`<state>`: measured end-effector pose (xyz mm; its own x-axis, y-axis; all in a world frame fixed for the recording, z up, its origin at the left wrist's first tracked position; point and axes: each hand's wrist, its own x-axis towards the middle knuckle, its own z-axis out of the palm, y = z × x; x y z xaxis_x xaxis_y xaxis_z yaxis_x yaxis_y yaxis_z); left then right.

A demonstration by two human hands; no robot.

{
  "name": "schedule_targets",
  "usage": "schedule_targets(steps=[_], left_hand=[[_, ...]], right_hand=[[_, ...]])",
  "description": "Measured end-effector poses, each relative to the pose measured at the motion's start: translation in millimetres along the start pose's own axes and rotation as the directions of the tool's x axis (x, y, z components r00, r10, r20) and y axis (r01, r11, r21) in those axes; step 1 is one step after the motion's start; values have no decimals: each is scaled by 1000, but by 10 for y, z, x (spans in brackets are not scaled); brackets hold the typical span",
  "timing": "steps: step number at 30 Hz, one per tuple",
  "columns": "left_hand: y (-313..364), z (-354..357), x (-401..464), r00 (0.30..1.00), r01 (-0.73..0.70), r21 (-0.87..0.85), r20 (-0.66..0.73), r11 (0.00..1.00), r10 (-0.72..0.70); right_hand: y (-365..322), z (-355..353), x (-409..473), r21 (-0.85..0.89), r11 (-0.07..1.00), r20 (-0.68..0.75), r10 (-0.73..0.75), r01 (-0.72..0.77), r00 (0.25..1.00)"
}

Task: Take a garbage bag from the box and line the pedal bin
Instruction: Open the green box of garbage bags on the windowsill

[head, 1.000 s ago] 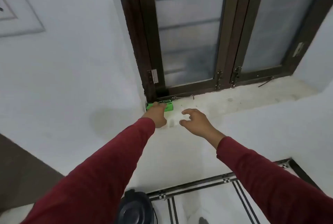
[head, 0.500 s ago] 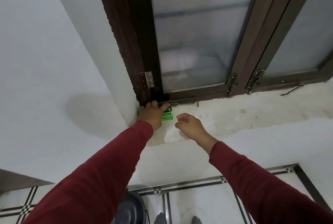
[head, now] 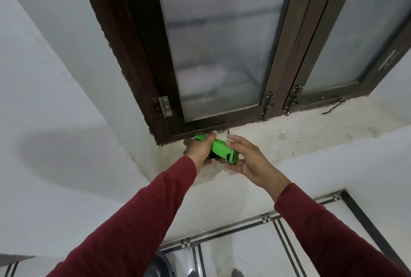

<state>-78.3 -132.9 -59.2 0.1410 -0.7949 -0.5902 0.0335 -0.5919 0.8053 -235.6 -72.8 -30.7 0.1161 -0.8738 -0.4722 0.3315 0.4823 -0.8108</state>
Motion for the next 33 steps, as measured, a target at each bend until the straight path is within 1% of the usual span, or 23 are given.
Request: schedule_targets(steps=[3,4,5,6,7,8,9,10,11,13,14,17,19,20,21,22,24,25,26,28,29,31,33], left_hand=[[94,82,-82,999,-22,96,-44,995,27],[130,106,-120,994,-70,216,-71,974,87],[160,126,-167,980,-149,376,-71,915,188],[205,125,-267,944,-258,515,-46,818,327],[247,97,-380,880,-390,606,25,693,474],[320,137,-539,786,-544,644,168,538,595],[391,92,-636,695,-666,637,341,388,633],[451,49,-696,630,-740,620,501,261,593],[515,31,-747,587,-775,616,618,141,524],[586,-18,-747,573,-761,647,700,-38,427],[613,-29,-722,575,-746,662,695,-72,432],[635,-38,-656,598,-732,681,651,-12,468],[639,-42,-627,606,-725,689,632,7,483],[647,-39,-625,606,-727,686,621,28,497],[653,-36,-628,609,-731,680,609,62,509],[663,-30,-631,608,-737,671,601,86,519],[686,-20,-635,610,-740,665,596,105,523],[694,-17,-643,616,-737,667,593,114,519],[700,-16,-645,624,-733,669,588,125,514],[703,-8,-644,634,-733,662,579,157,513],[697,-6,-637,640,-730,660,572,175,513],[692,1,-629,657,-720,661,550,212,515],[683,6,-612,688,-702,652,515,288,512]], right_hand=[[-61,-108,-79,96,995,46,14,-18,999],[-84,-130,-104,124,992,58,23,-30,998],[-114,-155,-132,156,987,64,31,-41,997],[-143,-186,-152,198,979,69,35,-48,997],[-168,-222,-171,249,967,73,34,-51,997],[-238,-333,-226,301,953,76,15,-37,997],[-284,-375,-235,339,940,94,8,-40,996],[-319,-405,-234,361,931,117,16,-58,993],[-373,-435,-246,361,930,145,21,-72,989],[-427,-434,-235,334,936,193,49,-113,980],[-445,-438,-219,318,939,196,65,-127,978],[-486,-480,-192,219,968,135,97,-125,986],[-456,-500,-169,-3,1000,-5,17,-17,1000],[-420,-510,-146,-165,983,-88,-90,75,992],[-375,-516,-128,-332,926,-155,-239,177,959],[-333,-515,-113,-477,833,-191,-408,279,893],[-268,-515,-75,-650,622,-147,-666,437,731],[-247,-510,-67,-686,539,-91,-730,489,677],[-238,-505,-61,-704,487,-43,-755,516,654],[-245,-499,-44,-730,446,-6,-762,518,647],[-253,-492,-45,-732,448,-12,-761,513,648],[-260,-483,-61,-704,504,-67,-748,500,660],[-254,-476,-94,-677,550,-101,-728,489,679]])
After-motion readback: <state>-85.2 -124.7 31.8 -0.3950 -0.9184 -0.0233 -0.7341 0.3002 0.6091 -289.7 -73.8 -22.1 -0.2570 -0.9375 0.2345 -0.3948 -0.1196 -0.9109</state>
